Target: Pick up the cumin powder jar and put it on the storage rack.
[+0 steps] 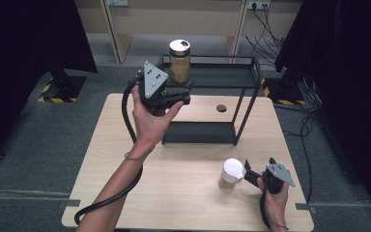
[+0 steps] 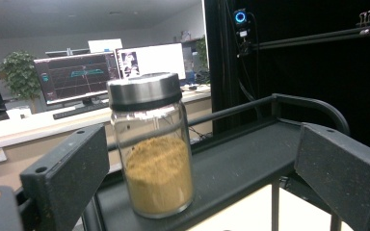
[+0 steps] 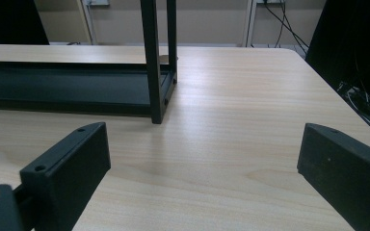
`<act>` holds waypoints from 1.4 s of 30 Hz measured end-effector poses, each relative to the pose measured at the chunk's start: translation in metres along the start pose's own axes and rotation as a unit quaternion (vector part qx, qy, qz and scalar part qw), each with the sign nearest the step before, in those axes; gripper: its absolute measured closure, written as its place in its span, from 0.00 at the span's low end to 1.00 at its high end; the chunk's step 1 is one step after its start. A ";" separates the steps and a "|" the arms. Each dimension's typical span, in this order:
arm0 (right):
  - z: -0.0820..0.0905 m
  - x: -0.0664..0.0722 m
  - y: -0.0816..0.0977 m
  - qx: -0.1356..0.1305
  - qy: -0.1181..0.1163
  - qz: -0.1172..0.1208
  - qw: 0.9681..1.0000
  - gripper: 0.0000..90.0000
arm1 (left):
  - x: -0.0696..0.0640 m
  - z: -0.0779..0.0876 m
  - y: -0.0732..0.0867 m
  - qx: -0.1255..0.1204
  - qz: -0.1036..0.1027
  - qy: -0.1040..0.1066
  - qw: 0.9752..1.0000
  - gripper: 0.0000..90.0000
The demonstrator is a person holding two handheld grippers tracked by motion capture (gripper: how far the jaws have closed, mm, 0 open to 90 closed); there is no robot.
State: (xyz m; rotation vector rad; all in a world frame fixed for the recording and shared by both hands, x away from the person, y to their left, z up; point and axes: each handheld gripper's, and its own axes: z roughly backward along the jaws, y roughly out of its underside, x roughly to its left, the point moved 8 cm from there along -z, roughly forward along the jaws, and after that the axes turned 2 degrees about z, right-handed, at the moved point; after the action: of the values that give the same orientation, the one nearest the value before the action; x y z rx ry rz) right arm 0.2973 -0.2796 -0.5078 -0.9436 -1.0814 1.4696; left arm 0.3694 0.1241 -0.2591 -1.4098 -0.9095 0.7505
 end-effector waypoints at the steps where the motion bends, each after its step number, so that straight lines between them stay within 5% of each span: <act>1: 0.000 0.000 0.000 0.000 0.000 0.001 1.000 0.05 | -0.001 0.002 0.003 0.001 -0.001 0.001 1.000 0.05; 42: 0.000 0.001 0.000 -0.002 0.003 0.005 1.000 0.05 | -0.026 0.059 0.131 0.049 -0.011 0.013 0.999 0.06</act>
State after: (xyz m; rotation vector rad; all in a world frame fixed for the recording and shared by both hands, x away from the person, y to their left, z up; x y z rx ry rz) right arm 0.2969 -0.2782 -0.5082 -0.9564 -1.0768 1.4723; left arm 0.3164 0.1360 -0.3948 -1.3191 -0.8551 0.7493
